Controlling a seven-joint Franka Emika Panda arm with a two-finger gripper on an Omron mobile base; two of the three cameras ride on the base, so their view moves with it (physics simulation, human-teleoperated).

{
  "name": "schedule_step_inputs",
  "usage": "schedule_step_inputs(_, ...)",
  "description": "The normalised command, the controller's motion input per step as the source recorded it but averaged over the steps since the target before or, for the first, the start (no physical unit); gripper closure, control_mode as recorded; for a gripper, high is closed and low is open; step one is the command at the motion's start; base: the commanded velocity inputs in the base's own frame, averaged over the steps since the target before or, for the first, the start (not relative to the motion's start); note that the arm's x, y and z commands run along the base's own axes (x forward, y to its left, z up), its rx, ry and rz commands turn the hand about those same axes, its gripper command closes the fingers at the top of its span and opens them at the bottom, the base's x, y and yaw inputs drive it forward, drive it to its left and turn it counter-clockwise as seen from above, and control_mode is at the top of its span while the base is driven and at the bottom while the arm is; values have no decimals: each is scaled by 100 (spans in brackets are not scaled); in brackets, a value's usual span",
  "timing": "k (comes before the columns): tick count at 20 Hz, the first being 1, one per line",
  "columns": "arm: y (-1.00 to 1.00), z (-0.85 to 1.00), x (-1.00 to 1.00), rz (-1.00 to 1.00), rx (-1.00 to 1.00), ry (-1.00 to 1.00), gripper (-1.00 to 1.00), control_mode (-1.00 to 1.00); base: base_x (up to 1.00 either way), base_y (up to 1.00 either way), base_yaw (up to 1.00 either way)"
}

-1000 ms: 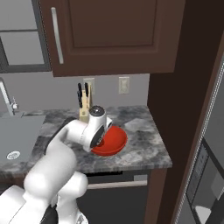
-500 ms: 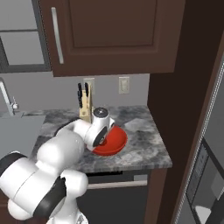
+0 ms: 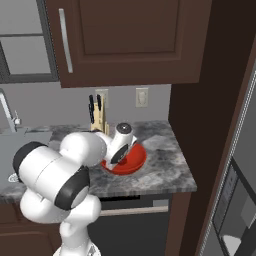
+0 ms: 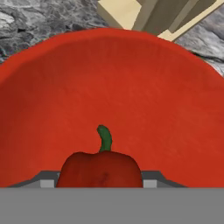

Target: Take the peach, bell pepper, and peach from the freezer and place them in the bowl on the counter.

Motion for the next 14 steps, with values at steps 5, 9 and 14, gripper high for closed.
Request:
schedule_step_inputs(5, -3, -33, 36, 0, 1, 1, -100, -100, 0, 0, 0)
schedule_step_inputs(9, 0, -19, 8, 0, 0, 0, -100, -100, 0, 0, 0)
schedule_step_inputs(14, 5, -13, -12, 0, 0, 0, -100, -100, 0, 0, 0)
